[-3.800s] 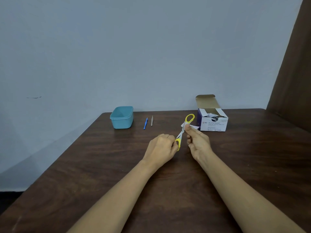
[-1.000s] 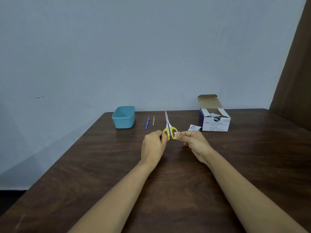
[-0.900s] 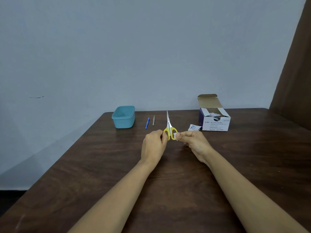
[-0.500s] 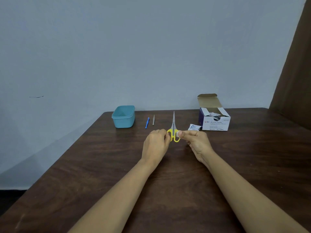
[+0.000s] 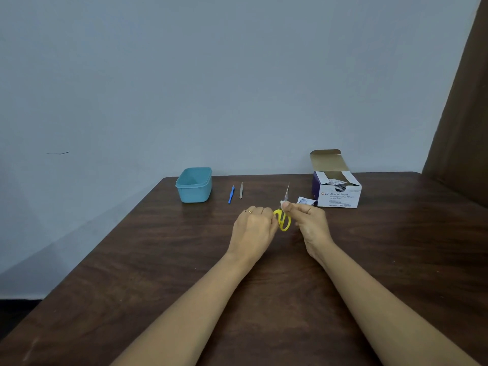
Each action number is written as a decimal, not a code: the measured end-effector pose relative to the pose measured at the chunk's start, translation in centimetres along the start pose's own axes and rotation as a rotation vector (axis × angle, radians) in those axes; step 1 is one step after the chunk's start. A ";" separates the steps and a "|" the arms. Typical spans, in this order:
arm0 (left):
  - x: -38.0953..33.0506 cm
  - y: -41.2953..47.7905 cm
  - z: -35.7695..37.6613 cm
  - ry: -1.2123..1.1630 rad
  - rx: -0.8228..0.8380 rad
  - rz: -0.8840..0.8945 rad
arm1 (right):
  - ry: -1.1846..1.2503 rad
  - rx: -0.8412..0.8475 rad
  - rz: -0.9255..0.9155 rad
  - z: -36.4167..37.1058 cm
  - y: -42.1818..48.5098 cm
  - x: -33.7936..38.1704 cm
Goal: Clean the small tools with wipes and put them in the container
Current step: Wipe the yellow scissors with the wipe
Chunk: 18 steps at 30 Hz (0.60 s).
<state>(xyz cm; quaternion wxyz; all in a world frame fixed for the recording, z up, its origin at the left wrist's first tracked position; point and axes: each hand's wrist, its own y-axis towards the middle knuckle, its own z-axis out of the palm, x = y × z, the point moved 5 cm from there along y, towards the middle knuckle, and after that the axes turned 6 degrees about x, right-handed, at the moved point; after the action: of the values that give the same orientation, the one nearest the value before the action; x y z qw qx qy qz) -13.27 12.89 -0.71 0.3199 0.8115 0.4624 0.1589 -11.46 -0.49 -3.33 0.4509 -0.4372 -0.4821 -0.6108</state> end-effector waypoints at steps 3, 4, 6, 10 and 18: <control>0.0 -0.1 -0.1 0.027 0.007 -0.020 | -0.046 0.023 0.024 0.2 0.2 -0.1; 0.0 -0.1 -0.1 0.036 0.005 -0.022 | -0.065 0.034 0.033 0.3 0.2 -0.1; 0.1 -0.2 -0.2 0.058 0.003 -0.016 | -0.082 0.056 0.042 0.5 0.2 -0.1; 0.5 -0.1 -0.1 0.080 0.006 -0.032 | -0.055 0.099 0.065 0.5 0.2 0.1; 0.3 -0.1 0.1 -0.033 -0.019 -0.056 | -0.014 0.014 0.113 0.5 0.0 0.1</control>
<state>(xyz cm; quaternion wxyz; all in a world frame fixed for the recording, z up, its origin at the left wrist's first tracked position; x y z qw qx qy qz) -13.15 13.11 -0.82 0.3394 0.7977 0.4782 0.1407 -11.48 -0.04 -3.14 0.4844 -0.4646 -0.4642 -0.5780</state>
